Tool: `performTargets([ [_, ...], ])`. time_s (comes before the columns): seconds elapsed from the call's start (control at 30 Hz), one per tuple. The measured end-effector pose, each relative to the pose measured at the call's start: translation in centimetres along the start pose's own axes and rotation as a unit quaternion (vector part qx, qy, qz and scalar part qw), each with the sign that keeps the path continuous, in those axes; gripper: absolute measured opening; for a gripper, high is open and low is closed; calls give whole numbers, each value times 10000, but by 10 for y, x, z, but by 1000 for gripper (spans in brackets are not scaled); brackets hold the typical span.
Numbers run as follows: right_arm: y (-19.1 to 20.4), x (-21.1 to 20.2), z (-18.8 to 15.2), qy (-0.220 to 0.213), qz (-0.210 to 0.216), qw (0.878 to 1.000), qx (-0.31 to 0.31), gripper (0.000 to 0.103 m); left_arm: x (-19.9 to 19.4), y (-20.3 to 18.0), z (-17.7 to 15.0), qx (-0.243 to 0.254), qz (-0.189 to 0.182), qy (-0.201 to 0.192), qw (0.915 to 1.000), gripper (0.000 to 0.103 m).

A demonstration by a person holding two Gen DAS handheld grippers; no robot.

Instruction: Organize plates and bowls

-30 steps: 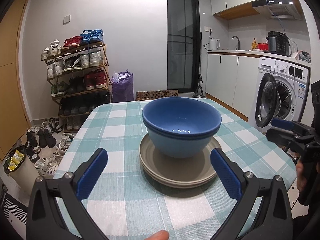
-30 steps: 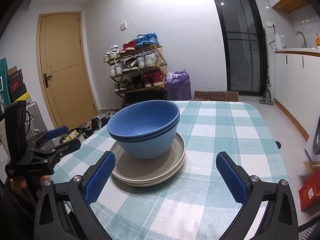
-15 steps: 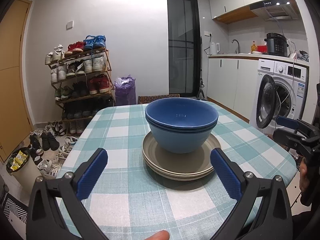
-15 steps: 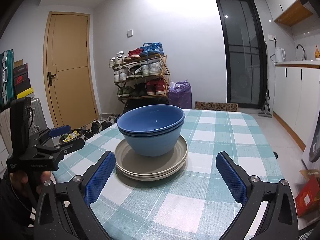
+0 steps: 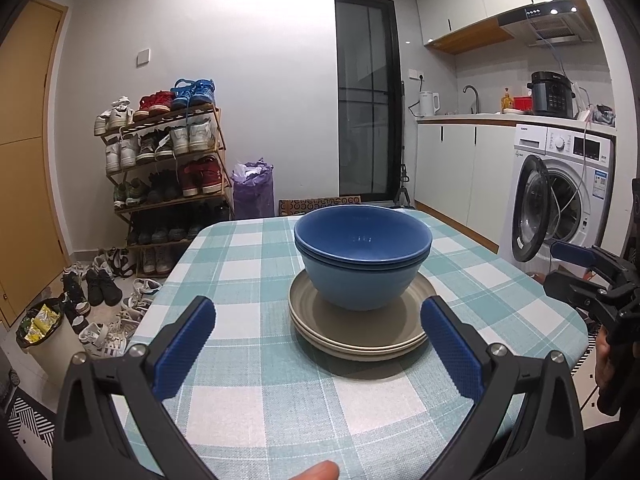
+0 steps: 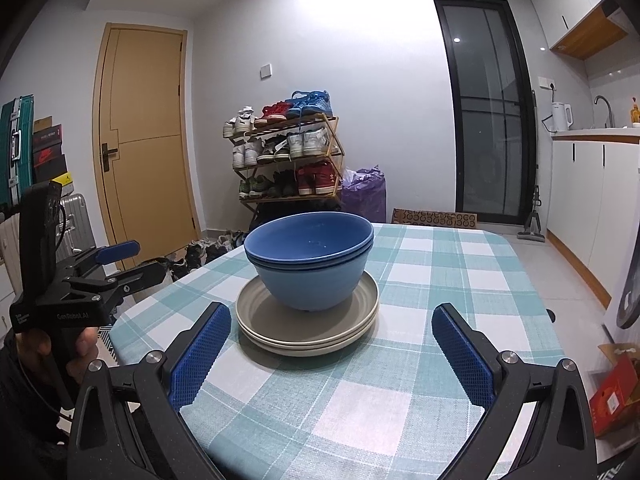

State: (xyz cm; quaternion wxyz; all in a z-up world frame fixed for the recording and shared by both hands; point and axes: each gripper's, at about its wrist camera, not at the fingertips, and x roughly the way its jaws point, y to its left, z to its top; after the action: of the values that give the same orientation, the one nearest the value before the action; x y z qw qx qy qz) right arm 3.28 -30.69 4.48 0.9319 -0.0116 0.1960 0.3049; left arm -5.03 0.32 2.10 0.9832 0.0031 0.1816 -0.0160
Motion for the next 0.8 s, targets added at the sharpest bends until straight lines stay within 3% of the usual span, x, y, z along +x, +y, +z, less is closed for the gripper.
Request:
performTargets([
  [0.8, 3, -1, -2, -23, 23, 10000, -40, 102, 3, 5, -2, -49, 67, 26, 10000, 103],
])
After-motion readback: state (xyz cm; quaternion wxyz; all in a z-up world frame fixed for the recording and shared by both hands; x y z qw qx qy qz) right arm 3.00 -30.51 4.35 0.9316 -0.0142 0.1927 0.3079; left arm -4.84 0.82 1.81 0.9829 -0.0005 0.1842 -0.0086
